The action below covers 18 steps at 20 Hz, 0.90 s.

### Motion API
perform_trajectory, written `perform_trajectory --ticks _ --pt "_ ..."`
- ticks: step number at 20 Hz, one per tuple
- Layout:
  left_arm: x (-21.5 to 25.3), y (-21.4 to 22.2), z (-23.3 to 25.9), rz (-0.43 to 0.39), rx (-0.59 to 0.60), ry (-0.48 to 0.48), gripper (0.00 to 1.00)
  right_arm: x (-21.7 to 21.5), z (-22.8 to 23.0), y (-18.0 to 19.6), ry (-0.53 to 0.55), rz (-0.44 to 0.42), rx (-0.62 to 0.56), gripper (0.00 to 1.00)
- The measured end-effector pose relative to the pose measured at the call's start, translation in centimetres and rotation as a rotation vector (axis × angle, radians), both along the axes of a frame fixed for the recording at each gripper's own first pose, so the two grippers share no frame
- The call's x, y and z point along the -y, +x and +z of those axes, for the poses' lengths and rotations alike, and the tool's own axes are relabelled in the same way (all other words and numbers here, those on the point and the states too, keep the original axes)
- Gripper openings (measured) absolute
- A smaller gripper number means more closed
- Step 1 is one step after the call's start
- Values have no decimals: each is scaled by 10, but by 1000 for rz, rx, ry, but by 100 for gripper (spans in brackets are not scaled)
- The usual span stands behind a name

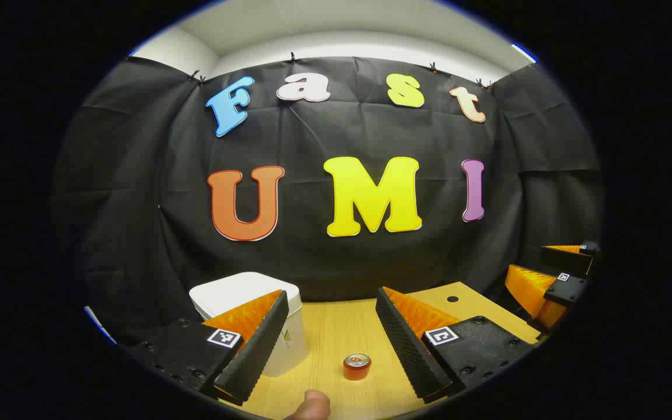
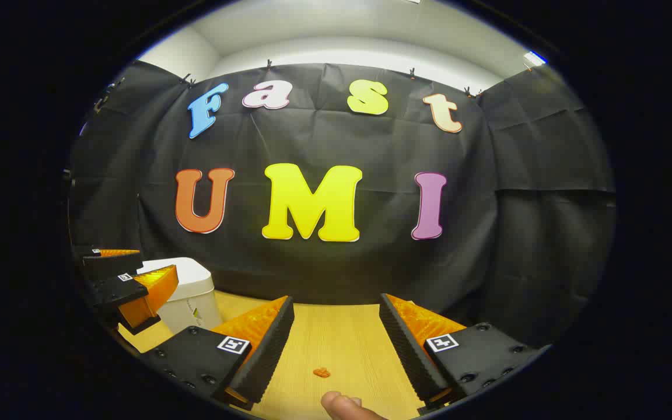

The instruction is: Press the lid of the desktop garbage bin to open it, pick up the crumpled paper on the desktop and throw it into the bin, then pick up the pop can on the desktop and drop it into the bin, and finally close the garbage bin lid.

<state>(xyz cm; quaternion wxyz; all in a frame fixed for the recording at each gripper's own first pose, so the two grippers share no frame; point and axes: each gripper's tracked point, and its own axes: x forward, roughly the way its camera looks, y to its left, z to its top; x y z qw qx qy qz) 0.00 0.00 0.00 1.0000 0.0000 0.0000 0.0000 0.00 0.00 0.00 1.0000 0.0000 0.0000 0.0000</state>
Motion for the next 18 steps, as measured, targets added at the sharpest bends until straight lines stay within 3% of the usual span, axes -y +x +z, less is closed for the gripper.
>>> perform_trajectory --ticks 18 --pt "-6 15 -12 29 -33 3 99 -17 -6 22 5 56 -13 94"
